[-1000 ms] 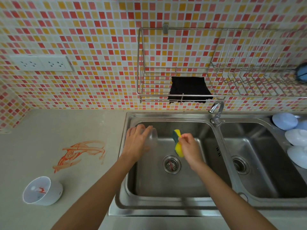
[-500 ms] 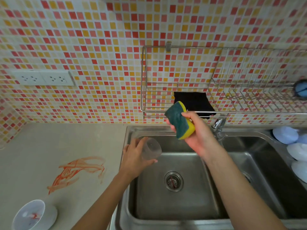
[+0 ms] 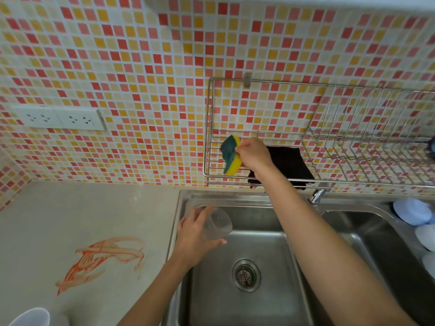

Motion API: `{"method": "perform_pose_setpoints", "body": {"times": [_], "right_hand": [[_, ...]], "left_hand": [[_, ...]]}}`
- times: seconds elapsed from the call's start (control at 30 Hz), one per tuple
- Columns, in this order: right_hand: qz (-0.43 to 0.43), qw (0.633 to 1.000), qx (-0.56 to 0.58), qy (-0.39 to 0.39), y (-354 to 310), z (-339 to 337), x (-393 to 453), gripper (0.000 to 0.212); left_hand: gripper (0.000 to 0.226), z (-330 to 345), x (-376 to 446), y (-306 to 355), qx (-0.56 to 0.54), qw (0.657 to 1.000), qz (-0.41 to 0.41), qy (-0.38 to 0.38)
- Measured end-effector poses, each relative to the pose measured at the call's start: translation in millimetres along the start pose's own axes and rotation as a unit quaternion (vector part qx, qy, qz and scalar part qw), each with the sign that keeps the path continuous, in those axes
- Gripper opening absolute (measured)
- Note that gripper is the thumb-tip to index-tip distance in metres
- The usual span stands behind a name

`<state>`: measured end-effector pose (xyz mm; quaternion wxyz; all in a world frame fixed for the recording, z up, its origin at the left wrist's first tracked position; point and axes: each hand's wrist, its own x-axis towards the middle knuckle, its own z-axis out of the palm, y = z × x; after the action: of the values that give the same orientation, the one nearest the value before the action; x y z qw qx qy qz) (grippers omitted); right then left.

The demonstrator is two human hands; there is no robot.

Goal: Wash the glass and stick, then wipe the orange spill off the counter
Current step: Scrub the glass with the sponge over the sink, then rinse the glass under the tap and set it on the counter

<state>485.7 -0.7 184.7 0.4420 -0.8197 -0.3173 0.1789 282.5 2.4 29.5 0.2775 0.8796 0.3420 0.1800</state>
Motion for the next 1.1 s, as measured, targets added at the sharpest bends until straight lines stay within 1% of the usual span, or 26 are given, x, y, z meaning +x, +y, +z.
{"method": "perform_pose_setpoints", "body": {"times": [0.07, 0.13, 0.2, 0.27, 0.33, 0.37, 0.47, 0.53, 0.57, 0.6, 0.63, 0.7, 0.73, 0.77, 0.87, 0.93, 1.03, 1.1], "right_hand": [[0.005, 0.999, -0.033, 0.002, 10, 9, 12, 0.012], [-0.024, 0.993, -0.116, 0.023, 18, 14, 18, 0.013], [-0.060, 0.970, -0.227, 0.061, 23, 15, 19, 0.012], [-0.084, 0.949, -0.285, 0.102, 23, 9, 13, 0.016], [-0.120, 0.945, -0.271, 0.135, 23, 0, 0, 0.018], [-0.150, 0.946, -0.241, 0.156, 24, -6, -10, 0.018], [-0.254, 0.929, -0.115, 0.242, 41, -31, -56, 0.013], [-0.287, 0.918, -0.045, 0.269, 71, -52, -96, 0.011], [-0.278, 0.918, -0.024, 0.283, 95, -61, -114, 0.011], [-0.245, 0.924, -0.014, 0.293, 122, -71, -127, 0.012], [-0.189, 0.937, -0.012, 0.294, 154, -79, -133, 0.012], [-0.050, 0.962, -0.034, 0.267, 216, -96, -127, 0.007], [0.001, 0.967, -0.058, 0.248, 243, -105, -119, 0.008], [0.033, 0.969, -0.075, 0.233, 263, -112, -108, 0.012], [0.083, 0.974, -0.088, 0.194, 291, -133, -74, 0.030], [0.101, 0.977, -0.121, 0.143, 296, -141, -51, 0.037], [0.102, 0.982, -0.151, 0.055, 302, -143, -24, 0.036], [0.092, 0.984, -0.151, 0.029, 307, -138, -16, 0.031]], "left_hand": [[0.091, 3, 0, -3, -0.001, 1.000, -0.004, -0.001], [0.090, 4, 0, -5, -0.006, 1.000, -0.007, -0.003], [0.089, 4, 0, -5, -0.003, 1.000, -0.008, -0.006], [0.090, 4, 0, -3, 0.002, 1.000, -0.010, -0.010], [0.090, 7, 0, 0, 0.004, 1.000, -0.013, -0.010], [0.089, 9, 0, 2, 0.003, 1.000, -0.014, -0.009], [0.087, 23, 3, 9, 0.001, 1.000, -0.013, -0.017], [0.087, 36, 6, 15, -0.013, 0.999, -0.009, -0.030], [0.086, 43, 6, 19, -0.024, 0.999, -0.002, -0.040], [0.084, 50, 7, 24, -0.035, 0.998, 0.008, -0.049], [0.083, 57, 7, 30, -0.042, 0.997, 0.016, -0.056], [0.082, 71, 10, 45, -0.045, 0.996, 0.024, -0.069], [0.082, 78, 12, 55, -0.046, 0.996, 0.019, -0.077], [0.082, 85, 14, 64, -0.045, 0.995, 0.012, -0.085], [0.084, 108, 23, 91, -0.070, 0.992, -0.009, -0.102], [0.084, 121, 30, 107, -0.090, 0.990, -0.019, -0.106], [0.084, 137, 43, 126, -0.108, 0.989, -0.036, -0.091], [0.086, 143, 52, 135, -0.115, 0.989, -0.046, -0.085]]}}
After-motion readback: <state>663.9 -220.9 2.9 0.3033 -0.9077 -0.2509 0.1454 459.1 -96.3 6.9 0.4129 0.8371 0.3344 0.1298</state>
